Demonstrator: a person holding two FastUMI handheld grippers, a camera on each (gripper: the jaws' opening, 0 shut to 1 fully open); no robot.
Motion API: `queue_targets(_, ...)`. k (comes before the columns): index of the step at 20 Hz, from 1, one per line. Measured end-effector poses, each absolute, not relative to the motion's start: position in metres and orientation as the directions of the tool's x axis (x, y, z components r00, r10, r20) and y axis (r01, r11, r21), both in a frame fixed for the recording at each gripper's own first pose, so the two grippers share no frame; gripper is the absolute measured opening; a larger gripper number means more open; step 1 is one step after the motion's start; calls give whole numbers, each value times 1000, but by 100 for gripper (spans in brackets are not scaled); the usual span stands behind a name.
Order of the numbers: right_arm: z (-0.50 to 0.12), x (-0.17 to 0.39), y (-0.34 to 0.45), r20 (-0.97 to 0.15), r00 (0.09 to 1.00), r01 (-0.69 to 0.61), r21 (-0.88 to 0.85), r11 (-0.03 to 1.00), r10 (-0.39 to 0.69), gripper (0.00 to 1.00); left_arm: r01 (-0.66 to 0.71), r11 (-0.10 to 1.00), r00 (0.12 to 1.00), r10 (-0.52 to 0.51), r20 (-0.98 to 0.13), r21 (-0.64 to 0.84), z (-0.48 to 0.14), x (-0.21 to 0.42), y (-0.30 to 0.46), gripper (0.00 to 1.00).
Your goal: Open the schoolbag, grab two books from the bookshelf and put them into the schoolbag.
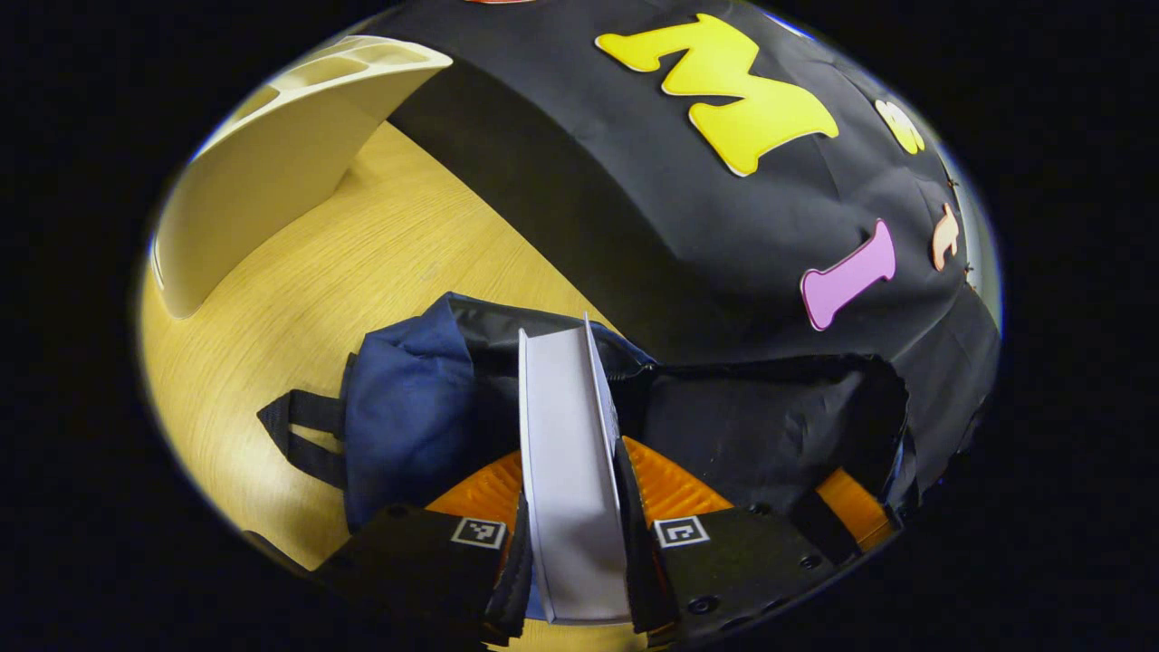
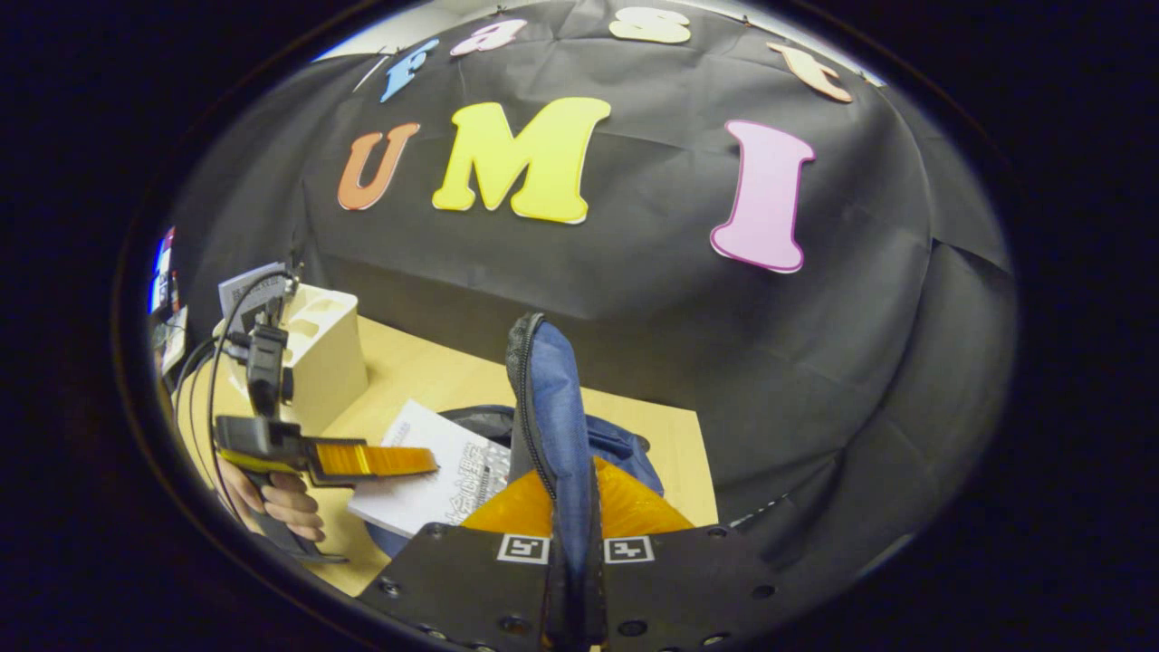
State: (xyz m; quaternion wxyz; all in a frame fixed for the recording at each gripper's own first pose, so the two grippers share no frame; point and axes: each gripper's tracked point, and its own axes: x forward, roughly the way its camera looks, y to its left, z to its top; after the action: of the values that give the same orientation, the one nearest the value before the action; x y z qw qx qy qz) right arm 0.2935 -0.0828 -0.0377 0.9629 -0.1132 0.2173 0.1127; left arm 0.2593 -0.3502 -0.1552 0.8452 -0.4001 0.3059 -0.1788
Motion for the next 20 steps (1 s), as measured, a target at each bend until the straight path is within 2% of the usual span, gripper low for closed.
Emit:
queue_targets(7,-25,283,-53,-398,892,-305,-174,936,216,7,78,607,775,-536,-335,-791,-157,267,-379,47)
queue_targets(16,-25,281,-35,-387,899,-297,-188,936,207,7,85,599,778,-540,-322,-796,-172,273,-424,47)
queue_targets(18,-28,282,-36,-393,897,-293,-189,937,201,7,64,698,738,-514,-437,-714,-193,265,-415,53)
queue_targets(19,-31,282,-39,-398,896,-287,-185,940,196,7,55,719,723,-508,-469,-693,-200,260,-409,71)
queue_targets(20,-33,282,-43,-392,902,-266,-174,948,181,7,68,733,718,-507,-477,-677,-203,255,-404,76)
